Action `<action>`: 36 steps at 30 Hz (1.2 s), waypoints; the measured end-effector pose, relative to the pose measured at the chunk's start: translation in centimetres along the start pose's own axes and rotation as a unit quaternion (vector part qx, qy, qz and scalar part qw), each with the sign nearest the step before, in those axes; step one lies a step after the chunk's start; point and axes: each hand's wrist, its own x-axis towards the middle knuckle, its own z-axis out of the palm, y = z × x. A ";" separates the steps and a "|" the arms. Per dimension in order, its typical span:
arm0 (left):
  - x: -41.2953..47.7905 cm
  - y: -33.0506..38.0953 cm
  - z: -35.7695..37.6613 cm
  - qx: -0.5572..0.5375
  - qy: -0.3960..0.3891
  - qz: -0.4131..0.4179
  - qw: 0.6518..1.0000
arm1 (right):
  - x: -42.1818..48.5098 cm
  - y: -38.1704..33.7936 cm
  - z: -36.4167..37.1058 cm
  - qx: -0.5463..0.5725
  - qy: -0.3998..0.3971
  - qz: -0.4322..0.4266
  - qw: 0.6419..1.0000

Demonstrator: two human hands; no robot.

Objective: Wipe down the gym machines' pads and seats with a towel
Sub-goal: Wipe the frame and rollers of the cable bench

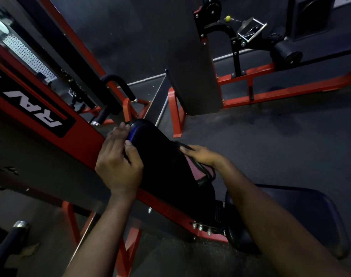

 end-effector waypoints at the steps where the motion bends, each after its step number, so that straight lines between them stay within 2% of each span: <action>1: 0.0 0.0 0.0 -0.002 0.002 0.001 1.000 | 0.0 1.4 -0.2 0.022 -0.015 0.024 0.999; 4: -0.1 0.0 0.0 -0.005 0.008 0.002 1.000 | -0.1 4.4 0.0 0.057 -0.013 0.069 0.996; 10: -0.1 -0.1 0.1 0.000 0.005 0.004 1.000 | 1.1 8.6 1.0 -0.059 0.067 0.112 0.990; 13: -0.1 -0.1 0.1 0.004 0.008 0.007 1.000 | 1.5 7.5 1.4 -0.075 0.114 0.057 0.989; 15: -0.1 0.0 0.1 0.005 0.007 0.007 1.000 | 1.6 4.8 1.1 -0.009 0.149 -0.026 0.988; 17: -0.1 -0.1 0.1 0.010 0.006 0.006 1.000 | 1.3 1.3 0.6 0.093 0.176 -0.123 0.972; 19: 0.0 0.0 0.1 0.008 0.004 0.007 1.000 | 1.3 -0.7 0.2 0.137 0.156 -0.164 0.964; 20: 0.0 0.0 0.1 0.007 0.004 0.008 1.000 | 1.5 -1.1 0.3 0.136 0.130 -0.160 0.969; 22: 0.1 0.0 0.1 0.006 0.005 0.007 1.000 | 2.0 0.0 0.3 0.100 0.069 -0.094 0.988; 24: 0.0 0.0 0.1 0.004 0.006 0.003 1.000 | 1.6 2.1 0.1 0.042 0.038 -0.008 0.998; 26: -0.1 0.1 0.1 0.003 0.007 -0.001 1.000 | 0.6 3.5 -0.2 0.024 0.022 0.029 0.999; 28: 0.0 0.1 0.1 0.002 0.004 -0.001 1.000 | -0.1 4.6 -0.3 0.066 0.020 0.042 0.997; 31: 0.0 0.0 0.1 0.003 0.005 -0.001 1.000 | -0.4 4.6 -0.8 0.058 0.017 0.049 0.997; 36: -0.1 0.0 0.1 0.002 0.005 0.005 1.000 | 1.1 4.4 -0.9 0.100 0.115 -0.013 0.988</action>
